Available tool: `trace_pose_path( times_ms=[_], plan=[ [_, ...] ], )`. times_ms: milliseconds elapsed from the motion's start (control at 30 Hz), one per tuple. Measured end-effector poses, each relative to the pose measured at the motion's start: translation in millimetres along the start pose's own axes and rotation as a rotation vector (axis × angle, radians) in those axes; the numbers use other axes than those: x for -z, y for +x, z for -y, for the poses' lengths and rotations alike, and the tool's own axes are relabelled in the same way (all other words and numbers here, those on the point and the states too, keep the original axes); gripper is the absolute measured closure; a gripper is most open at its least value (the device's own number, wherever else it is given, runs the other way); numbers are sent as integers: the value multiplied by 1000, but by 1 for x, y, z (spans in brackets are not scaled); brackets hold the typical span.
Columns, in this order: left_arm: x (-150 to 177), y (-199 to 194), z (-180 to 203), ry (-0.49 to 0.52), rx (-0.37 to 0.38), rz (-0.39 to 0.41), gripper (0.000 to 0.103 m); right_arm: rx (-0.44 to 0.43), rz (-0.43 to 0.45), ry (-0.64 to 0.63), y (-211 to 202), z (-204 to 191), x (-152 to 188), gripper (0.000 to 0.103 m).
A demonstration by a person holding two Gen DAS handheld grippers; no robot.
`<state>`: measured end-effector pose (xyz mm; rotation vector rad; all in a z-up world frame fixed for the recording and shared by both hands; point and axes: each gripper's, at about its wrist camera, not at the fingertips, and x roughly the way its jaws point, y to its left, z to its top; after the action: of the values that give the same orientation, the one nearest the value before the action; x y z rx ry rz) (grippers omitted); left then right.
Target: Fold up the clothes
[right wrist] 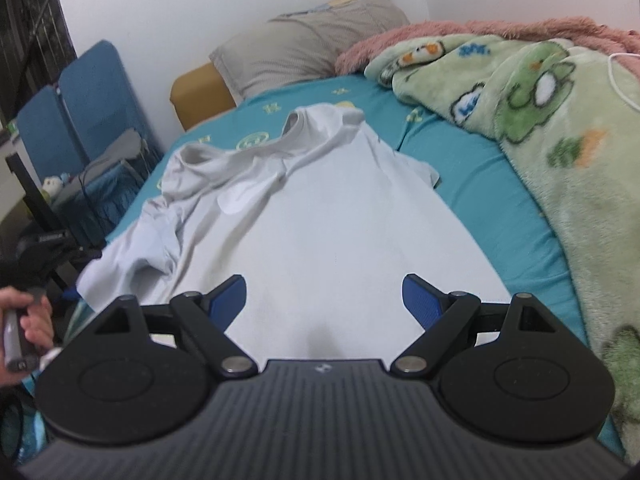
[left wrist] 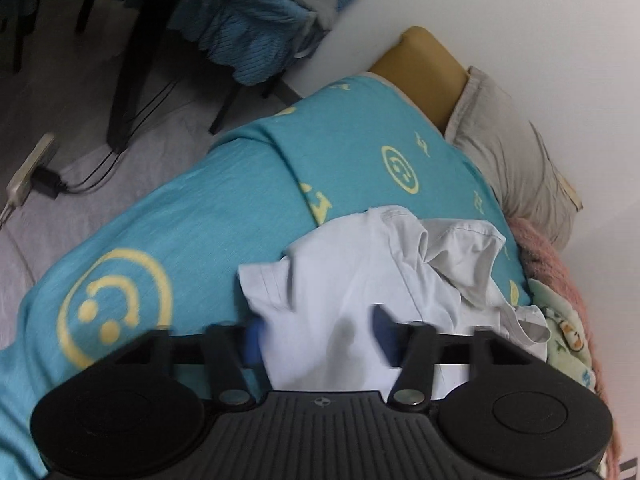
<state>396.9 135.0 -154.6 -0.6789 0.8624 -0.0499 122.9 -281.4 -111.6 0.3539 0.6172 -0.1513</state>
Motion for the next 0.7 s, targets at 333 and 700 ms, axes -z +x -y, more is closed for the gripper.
trace_pose_path(
  times_ms=[333, 700],
  plan=[
    [-89, -1, 66, 444, -142, 215, 99, 23, 3, -46, -2, -17, 15, 17],
    [-182, 79, 73, 479, -414, 319, 82, 83, -5, -155, 39, -23, 23, 17]
  ],
)
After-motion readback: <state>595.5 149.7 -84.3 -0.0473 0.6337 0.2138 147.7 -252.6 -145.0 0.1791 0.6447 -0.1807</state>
